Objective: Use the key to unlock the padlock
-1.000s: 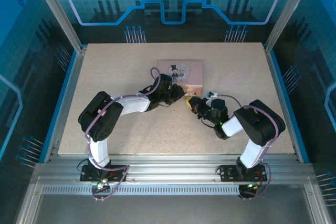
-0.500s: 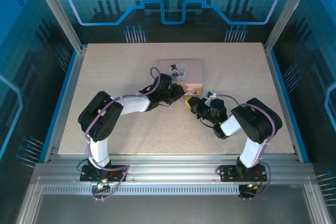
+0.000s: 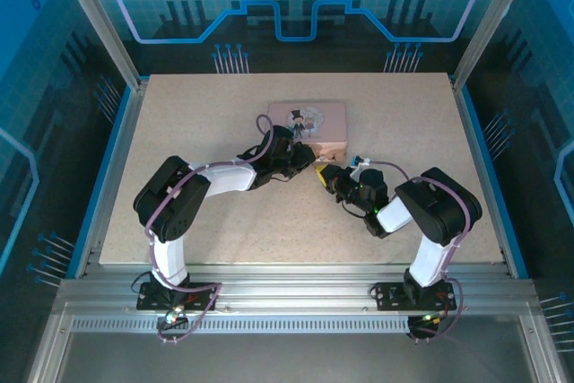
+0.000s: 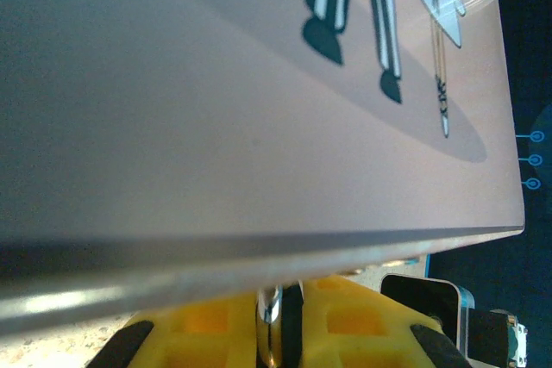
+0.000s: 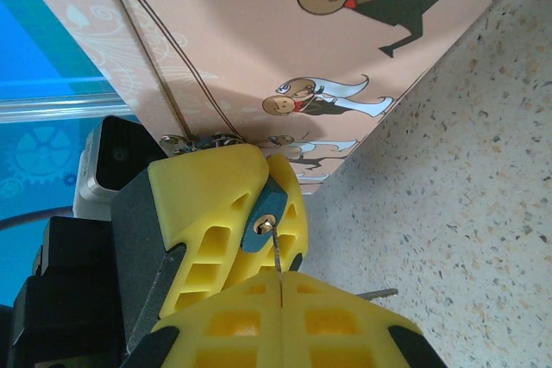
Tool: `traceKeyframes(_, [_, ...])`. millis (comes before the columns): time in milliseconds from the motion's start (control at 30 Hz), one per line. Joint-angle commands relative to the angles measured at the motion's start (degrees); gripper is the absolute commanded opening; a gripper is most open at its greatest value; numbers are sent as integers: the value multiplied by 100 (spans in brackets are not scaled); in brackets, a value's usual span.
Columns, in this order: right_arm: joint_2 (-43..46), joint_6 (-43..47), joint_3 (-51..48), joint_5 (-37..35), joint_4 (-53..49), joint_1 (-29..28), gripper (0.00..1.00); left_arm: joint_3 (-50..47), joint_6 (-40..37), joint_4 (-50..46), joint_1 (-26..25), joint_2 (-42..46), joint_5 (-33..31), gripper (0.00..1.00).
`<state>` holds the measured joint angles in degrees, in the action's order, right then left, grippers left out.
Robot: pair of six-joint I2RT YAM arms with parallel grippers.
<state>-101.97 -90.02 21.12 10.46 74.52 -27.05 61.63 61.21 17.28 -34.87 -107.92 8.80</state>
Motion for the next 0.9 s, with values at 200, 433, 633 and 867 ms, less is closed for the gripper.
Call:
traceKeyframes(200, [59,47,-10,-132,325,-40,0,23,190,215,38,175,290,10])
traceKeyframes(433, [52,85,-16,-198,378,-42,0,-18,238,269,33,153,339,10])
traceKeyframes(633, [-48,83,134,-184,282,-41,0,-37,296,369,31,141,415,10])
traceKeyframes(867, [-376,-195,264,-176,622,-54,0,-89,383,601,26,131,535,4])
